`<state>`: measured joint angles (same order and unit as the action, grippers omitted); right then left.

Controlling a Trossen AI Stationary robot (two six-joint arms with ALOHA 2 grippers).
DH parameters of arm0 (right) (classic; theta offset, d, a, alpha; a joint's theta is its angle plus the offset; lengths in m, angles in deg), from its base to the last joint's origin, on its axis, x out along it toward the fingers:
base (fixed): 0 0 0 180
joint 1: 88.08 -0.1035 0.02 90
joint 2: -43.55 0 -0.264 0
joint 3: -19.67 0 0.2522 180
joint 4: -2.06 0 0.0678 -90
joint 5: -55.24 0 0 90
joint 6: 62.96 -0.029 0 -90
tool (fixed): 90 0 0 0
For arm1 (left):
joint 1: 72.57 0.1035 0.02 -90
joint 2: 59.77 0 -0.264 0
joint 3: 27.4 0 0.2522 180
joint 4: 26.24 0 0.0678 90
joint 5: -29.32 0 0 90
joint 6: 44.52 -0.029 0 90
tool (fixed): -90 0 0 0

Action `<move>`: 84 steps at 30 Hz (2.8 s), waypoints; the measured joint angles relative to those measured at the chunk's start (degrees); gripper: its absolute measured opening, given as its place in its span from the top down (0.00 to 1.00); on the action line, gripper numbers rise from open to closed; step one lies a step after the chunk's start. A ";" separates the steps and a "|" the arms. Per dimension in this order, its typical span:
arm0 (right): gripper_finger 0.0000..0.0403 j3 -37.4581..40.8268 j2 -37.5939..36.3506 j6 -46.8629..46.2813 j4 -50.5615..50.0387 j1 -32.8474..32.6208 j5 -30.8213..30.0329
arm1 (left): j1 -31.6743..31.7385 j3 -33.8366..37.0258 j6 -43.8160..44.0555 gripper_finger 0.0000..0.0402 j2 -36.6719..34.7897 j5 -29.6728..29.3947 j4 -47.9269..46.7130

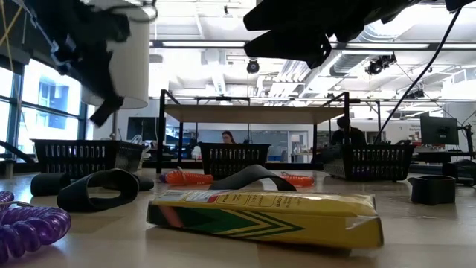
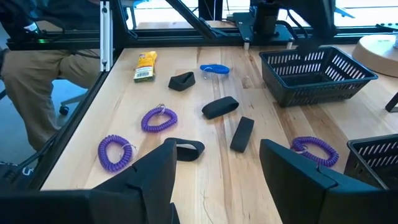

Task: Pick & Place Office Desk Supplies
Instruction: Put the black rubber band into the left black bin

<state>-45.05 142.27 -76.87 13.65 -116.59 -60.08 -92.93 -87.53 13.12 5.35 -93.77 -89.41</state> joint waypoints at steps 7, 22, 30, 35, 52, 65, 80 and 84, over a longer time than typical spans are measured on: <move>0.46 0.00 0.00 0.00 -0.09 0.00 0.02 | 1.21 -0.01 0.93 1.00 0.00 4.04 -3.72; 0.46 0.00 0.00 -1.11 -1.49 -0.03 0.03 | 8.10 -0.02 -5.10 0.95 1.49 17.58 -3.97; 0.46 0.00 0.00 -1.35 -1.56 -0.37 0.39 | 12.80 0.00 -6.30 0.86 4.17 17.78 -3.45; 0.46 0.00 0.00 -1.33 -1.97 -0.37 0.39 | 14.14 0.00 -5.11 0.83 4.05 18.24 -2.95; 0.46 0.00 0.00 -1.27 -2.15 -0.33 0.42 | 14.25 0.04 -3.77 0.83 4.00 15.33 -2.99; 0.46 0.00 0.00 -0.92 -2.11 -0.33 0.44 | 14.25 0.08 0.93 0.82 6.32 16.95 -2.64; 0.46 0.00 0.00 -1.46 -2.04 -0.37 0.44 | 14.24 0.09 -6.83 0.82 6.80 22.08 -2.43; 0.46 0.00 0.00 -1.48 -2.04 -0.37 0.44 | 14.25 0.09 -7.55 0.81 6.80 22.04 -2.19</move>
<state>-45.05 142.27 -78.36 11.61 -116.96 -59.64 -78.68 -87.44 5.57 12.15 -71.73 -91.60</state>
